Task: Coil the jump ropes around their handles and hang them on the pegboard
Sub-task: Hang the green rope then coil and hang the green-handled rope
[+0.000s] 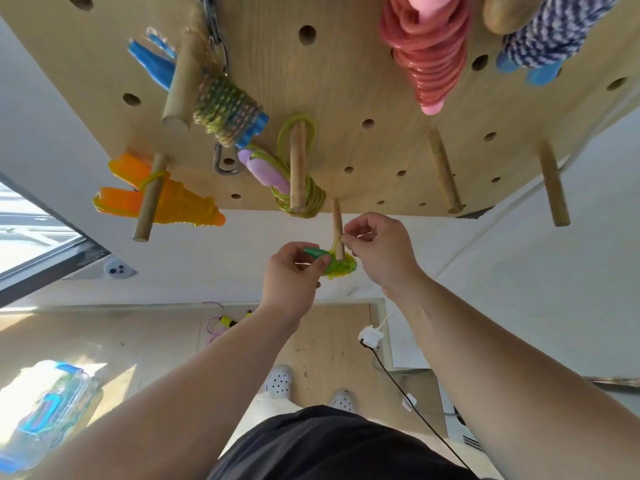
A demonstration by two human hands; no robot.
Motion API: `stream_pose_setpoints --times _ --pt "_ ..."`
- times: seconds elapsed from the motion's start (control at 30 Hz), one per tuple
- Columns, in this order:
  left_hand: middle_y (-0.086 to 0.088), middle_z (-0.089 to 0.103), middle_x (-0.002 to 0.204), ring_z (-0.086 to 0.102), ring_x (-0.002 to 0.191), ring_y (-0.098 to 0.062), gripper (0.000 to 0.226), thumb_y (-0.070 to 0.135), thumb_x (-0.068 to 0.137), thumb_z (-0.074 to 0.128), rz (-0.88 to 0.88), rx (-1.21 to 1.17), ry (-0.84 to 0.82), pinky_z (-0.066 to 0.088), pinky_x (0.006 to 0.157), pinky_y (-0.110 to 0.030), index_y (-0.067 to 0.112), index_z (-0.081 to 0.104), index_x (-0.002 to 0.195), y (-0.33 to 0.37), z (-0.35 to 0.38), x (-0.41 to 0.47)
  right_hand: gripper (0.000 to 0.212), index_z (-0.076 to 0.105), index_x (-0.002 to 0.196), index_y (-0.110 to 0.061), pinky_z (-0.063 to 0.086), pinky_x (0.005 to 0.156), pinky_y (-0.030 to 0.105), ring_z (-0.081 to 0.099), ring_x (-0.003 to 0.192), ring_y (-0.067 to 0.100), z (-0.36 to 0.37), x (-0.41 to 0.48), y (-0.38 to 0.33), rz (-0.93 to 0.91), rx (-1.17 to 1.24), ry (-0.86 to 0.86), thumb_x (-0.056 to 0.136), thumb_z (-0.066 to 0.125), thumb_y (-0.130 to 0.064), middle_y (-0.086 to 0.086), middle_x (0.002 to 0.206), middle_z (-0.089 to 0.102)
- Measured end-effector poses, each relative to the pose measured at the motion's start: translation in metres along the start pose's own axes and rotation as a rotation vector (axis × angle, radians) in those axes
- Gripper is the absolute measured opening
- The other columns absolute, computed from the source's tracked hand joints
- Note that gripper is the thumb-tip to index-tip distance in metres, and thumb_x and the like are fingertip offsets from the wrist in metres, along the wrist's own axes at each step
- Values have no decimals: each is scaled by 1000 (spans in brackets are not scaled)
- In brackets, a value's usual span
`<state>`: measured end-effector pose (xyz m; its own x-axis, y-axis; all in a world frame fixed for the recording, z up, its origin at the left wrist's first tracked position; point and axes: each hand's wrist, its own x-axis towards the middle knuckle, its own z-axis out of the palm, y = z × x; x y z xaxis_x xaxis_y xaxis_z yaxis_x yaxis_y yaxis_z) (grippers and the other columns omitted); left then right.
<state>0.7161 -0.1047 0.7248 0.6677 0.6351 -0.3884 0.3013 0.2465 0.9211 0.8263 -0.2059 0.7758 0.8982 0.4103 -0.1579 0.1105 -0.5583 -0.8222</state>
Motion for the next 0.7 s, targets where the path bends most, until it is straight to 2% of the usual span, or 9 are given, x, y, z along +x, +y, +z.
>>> stream_pose_setpoints --times 0.1,0.2,0.33,0.43,0.57,0.63,0.7 --pt "-3 73 93 73 84 -22 13 14 91 75 -10 -23 33 63 72 -37 17 67 101 1 5 11 14 70 75 -24 61 77 46 69 78 24 3 8 2 77 54 61 82 81 -19 -3 77 71" --pt "-5 73 96 74 82 -20 17 14 92 74 -49 -85 63 64 76 -34 12 66 106 6 12 22 18 72 68 -21 60 77 50 70 80 26 6 14 1 134 53 66 84 79 -27 0 74 73" --pt "-5 73 92 73 67 -8 11 15 90 75 -75 -146 93 64 78 -36 16 66 96 14 19 37 19 75 68 -19 57 74 45 65 73 20 13 24 -7 162 132 75 85 76 -24 1 72 72" --pt "-8 74 91 74 65 -9 16 17 88 78 -101 -159 136 64 79 -39 11 66 97 18 21 49 13 80 82 -19 56 77 37 68 82 17 15 27 -12 152 168 59 89 70 -17 -3 84 76" --pt "-7 75 94 76 74 -16 25 21 86 79 -119 -160 135 64 79 -40 10 68 106 23 24 56 24 76 102 -29 54 88 31 68 102 16 5 21 -11 154 247 -59 98 58 -12 -7 105 74" --pt "-8 73 95 74 83 -22 30 22 87 78 -131 -166 122 64 76 -37 8 66 111 25 25 54 24 73 101 -37 53 92 30 67 105 13 -1 15 -7 147 242 -125 99 60 -17 -12 105 72" --pt "-6 71 94 72 87 -24 39 28 86 80 -149 -140 129 64 75 -38 8 64 116 25 25 48 18 73 102 -36 53 98 36 65 108 16 -7 10 -1 151 211 -133 98 62 -22 -11 108 70"
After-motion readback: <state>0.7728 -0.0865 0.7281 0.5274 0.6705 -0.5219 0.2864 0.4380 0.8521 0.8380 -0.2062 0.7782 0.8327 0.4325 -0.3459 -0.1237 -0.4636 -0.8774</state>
